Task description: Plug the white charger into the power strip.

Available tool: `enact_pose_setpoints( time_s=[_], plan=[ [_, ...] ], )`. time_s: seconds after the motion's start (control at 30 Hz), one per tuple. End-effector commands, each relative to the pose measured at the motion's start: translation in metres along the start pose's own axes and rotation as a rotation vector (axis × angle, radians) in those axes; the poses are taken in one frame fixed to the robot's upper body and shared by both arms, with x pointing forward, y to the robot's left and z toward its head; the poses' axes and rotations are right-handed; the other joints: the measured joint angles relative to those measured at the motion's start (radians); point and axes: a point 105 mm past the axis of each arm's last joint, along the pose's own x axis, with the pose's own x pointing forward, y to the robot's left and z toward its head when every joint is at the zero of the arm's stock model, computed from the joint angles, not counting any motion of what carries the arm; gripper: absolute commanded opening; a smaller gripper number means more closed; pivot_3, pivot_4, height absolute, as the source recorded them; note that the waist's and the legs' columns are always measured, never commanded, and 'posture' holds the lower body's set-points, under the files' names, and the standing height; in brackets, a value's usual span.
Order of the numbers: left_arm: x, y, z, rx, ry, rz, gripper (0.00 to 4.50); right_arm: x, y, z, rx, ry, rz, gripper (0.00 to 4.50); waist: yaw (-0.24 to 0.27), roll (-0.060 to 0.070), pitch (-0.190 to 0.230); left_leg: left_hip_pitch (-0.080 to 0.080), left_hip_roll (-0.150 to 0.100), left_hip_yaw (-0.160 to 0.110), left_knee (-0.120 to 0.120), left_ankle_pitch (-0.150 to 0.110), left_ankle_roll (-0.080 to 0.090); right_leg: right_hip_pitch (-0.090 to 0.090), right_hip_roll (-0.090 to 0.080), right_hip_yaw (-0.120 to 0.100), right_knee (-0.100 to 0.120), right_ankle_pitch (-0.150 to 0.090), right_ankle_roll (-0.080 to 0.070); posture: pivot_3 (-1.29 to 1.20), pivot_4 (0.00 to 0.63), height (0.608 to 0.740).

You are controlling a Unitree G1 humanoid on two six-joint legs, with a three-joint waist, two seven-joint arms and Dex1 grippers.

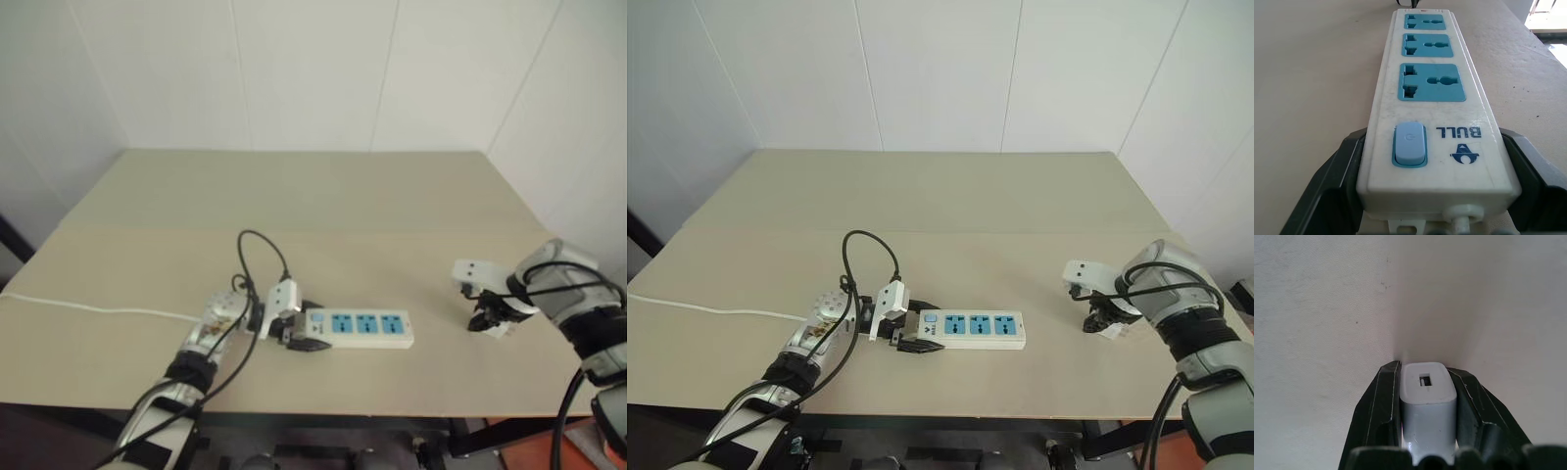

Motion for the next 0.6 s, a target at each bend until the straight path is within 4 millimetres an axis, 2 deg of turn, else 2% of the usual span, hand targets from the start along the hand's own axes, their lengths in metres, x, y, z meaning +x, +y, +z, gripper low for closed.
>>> enact_pose_setpoints(
  time_s=[0.03, 0.2, 0.33, 0.37, 0.47, 0.6],
  plan=[
    [0.009, -0.012, -0.015, -0.032, 0.064, -0.075, 3.31, -0.015, -0.007, 0.015, 0.011, -0.085, -0.063, 1.2, 0.0, 0.0, 0.0, 0.0, 0.0, 0.0, 0.0, 0.0, 0.0, 0.0, 0.0, 0.0, 0.0, 0.0, 0.0, 0.0, 0.15, 0.74],
    [0.01, -0.006, -0.011, -0.035, 0.057, -0.059, 3.31, -0.054, -0.004, 0.064, -0.023, -0.366, -0.091, 1.2, -0.001, 0.001, 0.0, -0.001, 0.0, 0.0, 0.0, 0.0, 0.0, -0.002, 0.0, 0.0, 0.001, 0.0, 0.0, 0.0, 0.15, 0.74],
    [0.012, -0.002, -0.013, -0.044, 0.074, -0.058, 3.31, -0.074, 0.0, 0.093, 0.013, -0.591, -0.11, 1.2, 0.004, 0.001, 0.0, -0.002, 0.0, -0.001, 0.0, 0.0, 0.0, -0.002, 0.0, 0.0, 0.001, 0.0, 0.0, 0.0, 0.15, 0.74],
    [0.013, -0.001, -0.015, -0.044, 0.083, -0.062, 3.31, -0.08, 0.002, 0.103, -0.007, -0.699, -0.124, 1.2, 0.007, 0.001, 0.0, -0.003, 0.0, -0.001, 0.001, 0.0, 0.0, -0.002, 0.0, -0.001, 0.001, 0.0, 0.0, 0.0, 0.15, 0.74],
    [0.014, 0.004, -0.018, -0.035, 0.101, -0.045, 3.31, -0.085, 0.011, 0.112, 0.016, -0.811, -0.116, 1.2, 0.013, 0.001, 0.0, -0.004, -0.001, -0.002, 0.003, 0.0, 0.0, -0.001, 0.0, -0.002, 0.001, 0.0, 0.0, 0.0, 0.15, 0.74],
    [0.013, 0.003, -0.02, -0.046, 0.1, -0.05, 3.31, -0.077, 0.04, 0.133, -0.007, -1.035, -0.112, 1.2, 0.013, 0.001, 0.0, -0.005, 0.0, -0.003, 0.004, 0.0, 0.001, -0.001, 0.0, -0.003, 0.001, 0.0, 0.0, 0.0, 0.15, 0.74]
  ],
)
